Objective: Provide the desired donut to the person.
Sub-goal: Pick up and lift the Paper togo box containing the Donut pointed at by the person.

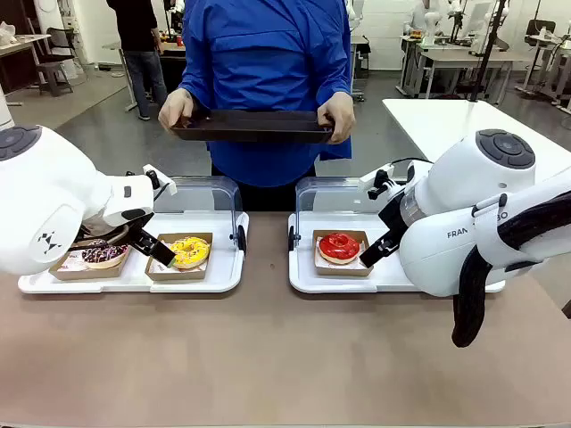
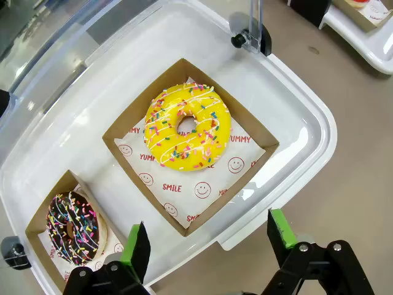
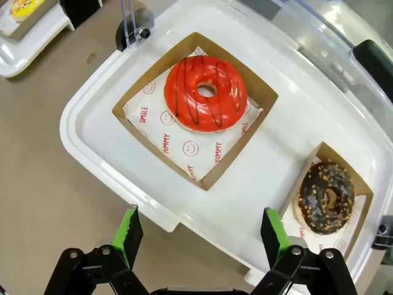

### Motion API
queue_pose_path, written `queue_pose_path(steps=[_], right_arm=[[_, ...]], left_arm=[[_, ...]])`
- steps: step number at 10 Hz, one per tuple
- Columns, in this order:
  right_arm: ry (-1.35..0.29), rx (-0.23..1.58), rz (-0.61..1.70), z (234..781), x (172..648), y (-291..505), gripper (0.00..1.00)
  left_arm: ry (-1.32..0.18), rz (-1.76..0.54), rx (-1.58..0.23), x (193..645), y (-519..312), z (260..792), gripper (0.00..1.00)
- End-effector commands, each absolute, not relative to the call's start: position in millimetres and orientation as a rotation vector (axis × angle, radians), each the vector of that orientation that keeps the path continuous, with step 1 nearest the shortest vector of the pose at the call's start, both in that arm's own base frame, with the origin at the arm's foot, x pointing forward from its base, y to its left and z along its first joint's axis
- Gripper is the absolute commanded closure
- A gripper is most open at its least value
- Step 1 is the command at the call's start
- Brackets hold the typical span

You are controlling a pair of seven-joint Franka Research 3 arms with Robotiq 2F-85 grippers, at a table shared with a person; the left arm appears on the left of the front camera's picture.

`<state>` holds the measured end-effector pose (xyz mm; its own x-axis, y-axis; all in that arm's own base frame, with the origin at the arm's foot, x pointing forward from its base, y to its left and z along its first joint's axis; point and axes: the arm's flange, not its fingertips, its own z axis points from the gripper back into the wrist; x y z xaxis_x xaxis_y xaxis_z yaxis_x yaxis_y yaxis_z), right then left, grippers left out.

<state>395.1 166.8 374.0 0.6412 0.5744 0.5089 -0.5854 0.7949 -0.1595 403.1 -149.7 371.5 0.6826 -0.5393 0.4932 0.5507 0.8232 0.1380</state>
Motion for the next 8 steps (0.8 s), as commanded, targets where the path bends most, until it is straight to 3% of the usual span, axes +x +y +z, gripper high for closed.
queue_pose_path(steps=[1,8], right_arm=[[-0.573,0.021,0.661,374.0,395.1,166.8,0.00],[-0.573,0.021,0.661,374.0,395.1,166.8,0.00]], left_arm=[[-0.546,-0.611,-0.022,403.1,-149.7,371.5,0.00],[-0.546,-0.611,-0.022,403.1,-149.7,371.5,0.00]])
